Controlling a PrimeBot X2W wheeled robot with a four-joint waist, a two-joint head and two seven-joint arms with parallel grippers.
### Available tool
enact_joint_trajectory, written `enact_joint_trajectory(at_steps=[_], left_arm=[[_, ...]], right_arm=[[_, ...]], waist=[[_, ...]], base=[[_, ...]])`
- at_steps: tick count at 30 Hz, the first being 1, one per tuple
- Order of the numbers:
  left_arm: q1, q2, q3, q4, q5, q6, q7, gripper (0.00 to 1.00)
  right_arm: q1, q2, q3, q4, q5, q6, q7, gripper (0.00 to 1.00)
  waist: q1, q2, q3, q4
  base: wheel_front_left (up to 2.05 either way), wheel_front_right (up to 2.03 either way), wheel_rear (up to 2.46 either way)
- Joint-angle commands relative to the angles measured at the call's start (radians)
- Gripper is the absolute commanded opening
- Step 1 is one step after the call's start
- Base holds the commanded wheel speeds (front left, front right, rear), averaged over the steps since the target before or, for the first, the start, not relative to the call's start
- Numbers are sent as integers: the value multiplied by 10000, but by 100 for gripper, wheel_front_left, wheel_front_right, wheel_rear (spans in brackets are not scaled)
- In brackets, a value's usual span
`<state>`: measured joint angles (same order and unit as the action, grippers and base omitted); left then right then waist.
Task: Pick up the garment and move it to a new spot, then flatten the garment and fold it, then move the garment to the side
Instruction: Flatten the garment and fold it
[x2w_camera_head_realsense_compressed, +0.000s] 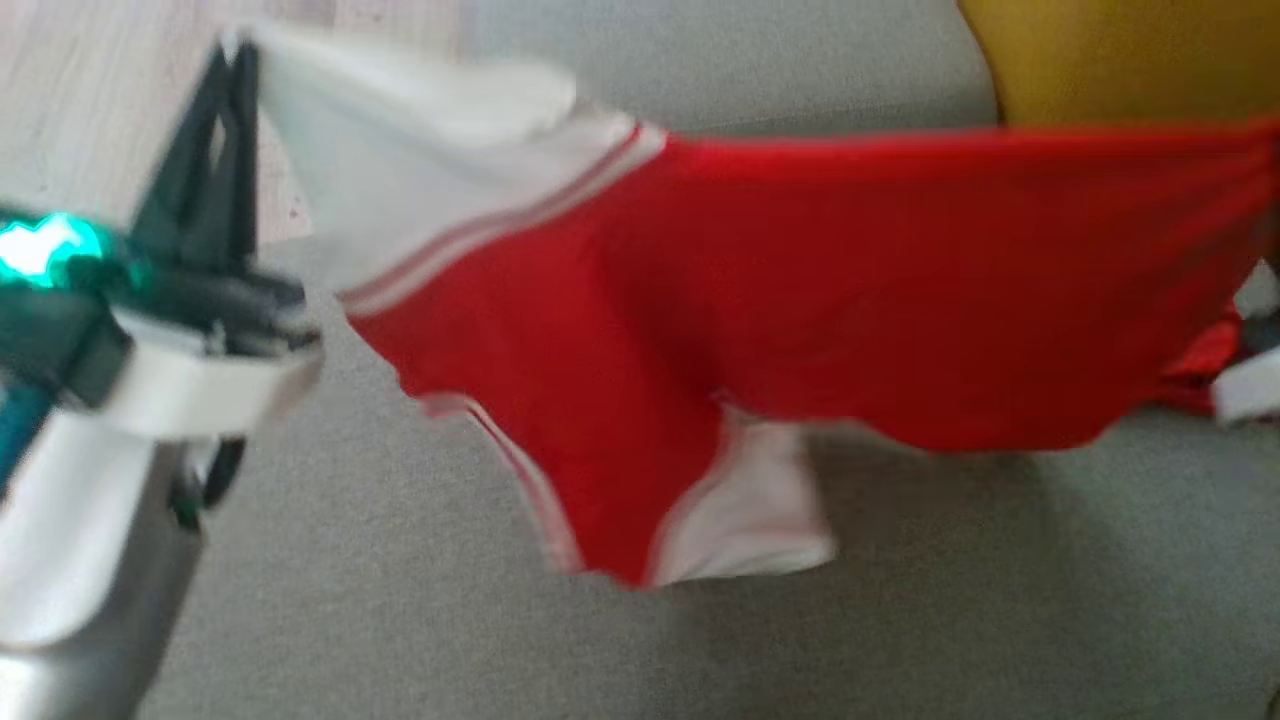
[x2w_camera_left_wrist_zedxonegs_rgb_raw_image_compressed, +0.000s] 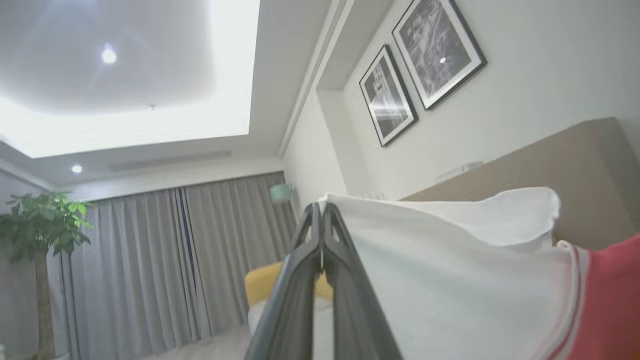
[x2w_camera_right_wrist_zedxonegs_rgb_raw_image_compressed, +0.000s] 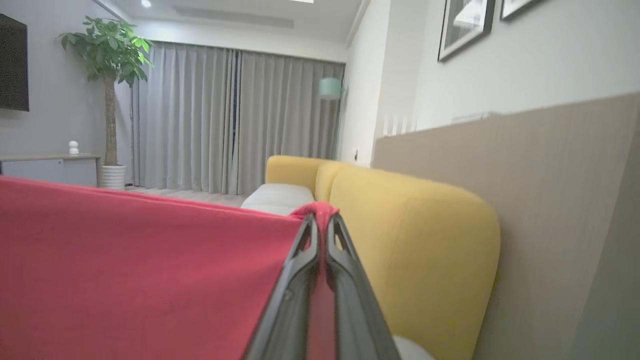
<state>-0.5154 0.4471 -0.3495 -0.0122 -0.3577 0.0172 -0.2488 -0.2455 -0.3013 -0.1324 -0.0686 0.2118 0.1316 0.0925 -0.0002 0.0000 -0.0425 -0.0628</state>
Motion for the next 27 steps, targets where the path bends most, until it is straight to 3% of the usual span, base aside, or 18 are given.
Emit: enact_joint_trajectory(at_steps=[1, 6, 11, 19, 24, 27], left_arm=[[-885, 483, 653, -352, 130, 3, 78, 0], [-2396, 673, 615, -553, 431, -123, 590, 0], [-3889, 795, 242, 4, 604, -652, 1257, 0], [-6235, 567, -516, 2993, 590, -1241, 2152, 0], [-8250, 431, -820, 4871, 1184, -1329, 1136, 0], [-9405, 152, -783, 5704, 1511, -1127, 241, 0]], right_arm=[[-720, -424, 80, -546, -19, -9, 252, 0], [-1796, -1065, 173, -1262, 103, -9, 1232, 0], [-3124, -1395, 506, -895, 463, -9, 1782, 0], [-5991, -1467, 2084, 1954, 789, -9, 1472, 0], [-8022, -1180, 3119, 4021, 590, -9, 408, 0], [-9130, -1002, 3294, 5107, 402, -9, -627, 0]], waist=[[2, 0, -37, 48], [2, 0, -6, 190], [2, 0, 342, 389], [2, 0, 1977, 636], [2, 0, 3210, 620], [2, 0, 3697, 628]], base=[[0, 0, 0], [0, 0, 0], [0, 0, 0], [0, 0, 0], [0, 0, 0], [0, 0, 0]])
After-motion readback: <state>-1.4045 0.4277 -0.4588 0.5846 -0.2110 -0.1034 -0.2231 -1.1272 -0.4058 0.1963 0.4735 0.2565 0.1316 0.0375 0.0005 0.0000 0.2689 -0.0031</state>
